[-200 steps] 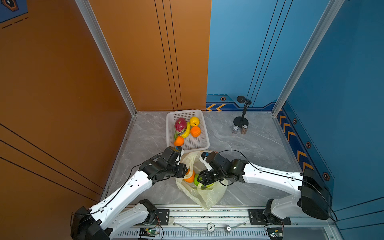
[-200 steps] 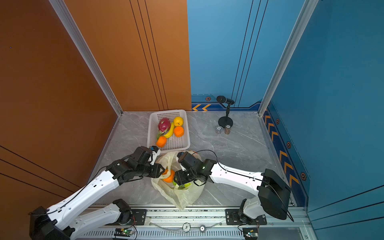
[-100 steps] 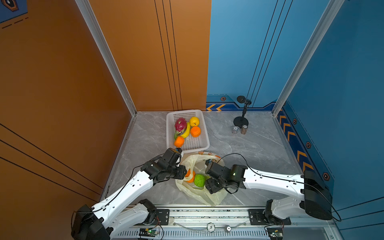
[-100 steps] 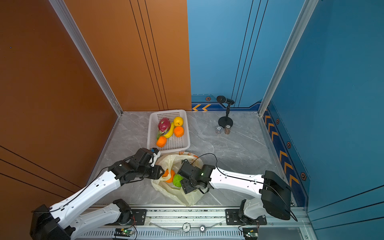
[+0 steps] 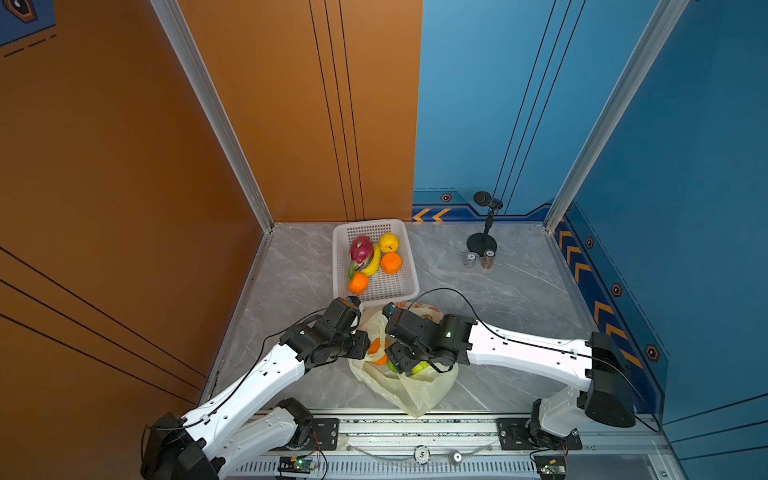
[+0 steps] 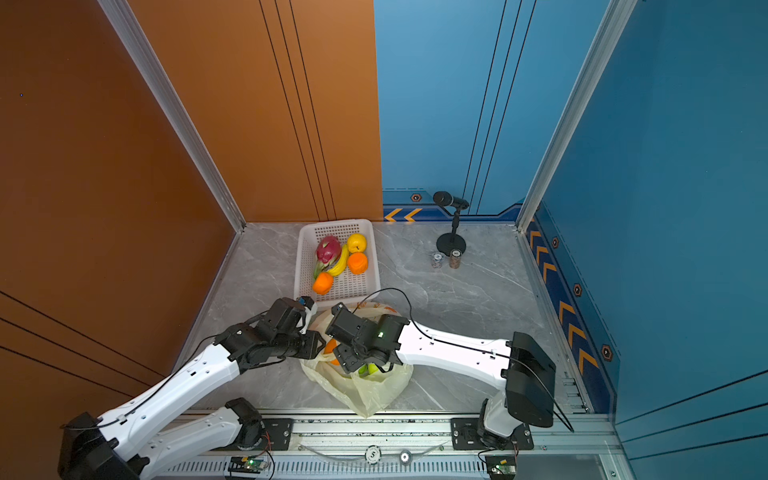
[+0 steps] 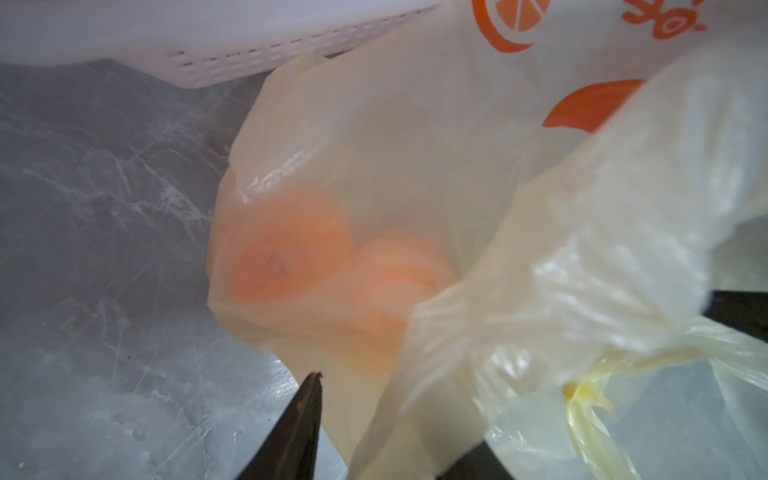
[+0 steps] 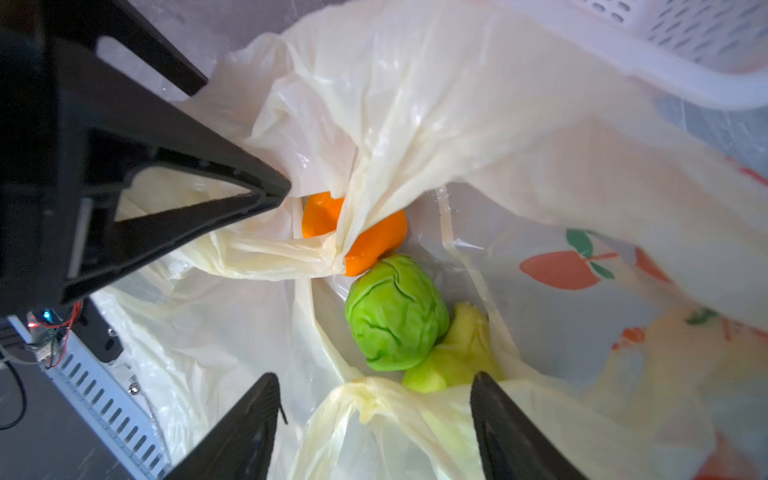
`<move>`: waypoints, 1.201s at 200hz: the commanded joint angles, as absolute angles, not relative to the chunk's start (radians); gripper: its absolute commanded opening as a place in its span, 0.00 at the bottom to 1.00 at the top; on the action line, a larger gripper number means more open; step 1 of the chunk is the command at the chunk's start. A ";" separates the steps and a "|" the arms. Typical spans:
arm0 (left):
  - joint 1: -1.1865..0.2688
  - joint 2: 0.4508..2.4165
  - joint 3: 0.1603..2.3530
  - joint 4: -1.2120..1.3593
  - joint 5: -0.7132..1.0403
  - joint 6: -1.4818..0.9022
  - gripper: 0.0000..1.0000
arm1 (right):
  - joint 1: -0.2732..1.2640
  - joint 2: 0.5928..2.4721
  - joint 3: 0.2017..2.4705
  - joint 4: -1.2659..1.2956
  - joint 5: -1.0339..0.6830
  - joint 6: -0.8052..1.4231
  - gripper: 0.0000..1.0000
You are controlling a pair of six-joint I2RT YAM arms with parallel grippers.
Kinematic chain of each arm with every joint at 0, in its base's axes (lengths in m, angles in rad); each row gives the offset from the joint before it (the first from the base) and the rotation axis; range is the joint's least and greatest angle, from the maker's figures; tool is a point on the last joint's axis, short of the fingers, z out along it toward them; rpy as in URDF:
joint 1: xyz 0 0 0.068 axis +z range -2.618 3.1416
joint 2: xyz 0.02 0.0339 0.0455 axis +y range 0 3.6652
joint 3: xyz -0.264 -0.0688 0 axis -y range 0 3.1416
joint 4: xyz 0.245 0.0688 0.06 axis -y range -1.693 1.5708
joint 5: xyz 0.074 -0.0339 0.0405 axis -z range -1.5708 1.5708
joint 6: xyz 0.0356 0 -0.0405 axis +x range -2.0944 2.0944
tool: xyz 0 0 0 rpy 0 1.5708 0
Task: Untie the knot of the plastic bag and take out the fruit
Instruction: 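Hold the bag side with the left gripper while the right grasps the green fruit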
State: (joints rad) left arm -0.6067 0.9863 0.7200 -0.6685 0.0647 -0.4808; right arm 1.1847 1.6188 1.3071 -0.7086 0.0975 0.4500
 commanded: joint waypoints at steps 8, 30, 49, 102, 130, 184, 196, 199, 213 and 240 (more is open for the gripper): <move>-0.593 0.976 0.706 -0.664 0.032 -0.498 0.43 | 1.179 1.697 1.352 -0.778 0.058 0.364 0.72; -0.589 0.979 0.705 -0.664 0.035 -0.494 0.43 | 1.173 1.745 1.356 -0.780 0.038 0.346 0.73; -0.581 0.983 0.697 -0.664 0.035 -0.497 0.43 | 1.170 1.780 1.353 -0.771 0.043 0.332 0.77; -0.569 0.985 0.691 -0.664 0.048 -0.497 0.43 | 1.157 1.856 1.352 -0.726 0.054 0.329 0.85; -0.563 0.981 0.685 -0.664 0.044 -0.498 0.43 | 1.144 1.873 1.340 -0.696 0.035 0.333 0.79; -0.560 0.971 0.675 -0.663 0.048 -0.503 0.43 | 1.121 1.818 1.289 -0.634 -0.004 0.369 0.54; -0.560 0.970 0.673 -0.663 0.049 -0.502 0.43 | 1.119 1.796 1.269 -0.613 -0.019 0.378 0.51; -0.560 0.971 0.673 -0.662 0.048 -0.503 0.43 | 1.118 1.790 1.266 -0.609 -0.024 0.380 0.50; -0.559 0.971 0.673 -0.661 0.050 -0.503 0.43 | 1.114 1.766 1.252 -0.596 -0.034 0.395 0.49; -0.561 0.969 0.673 -0.661 0.049 -0.500 0.43 | 1.111 1.724 1.237 -0.579 -0.049 0.418 0.49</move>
State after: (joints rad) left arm -0.5682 0.9821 0.6876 -0.6533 0.0586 -0.4957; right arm 1.1187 1.7874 1.2545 -0.6167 -0.0235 0.3756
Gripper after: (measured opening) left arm 0.430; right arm 0.636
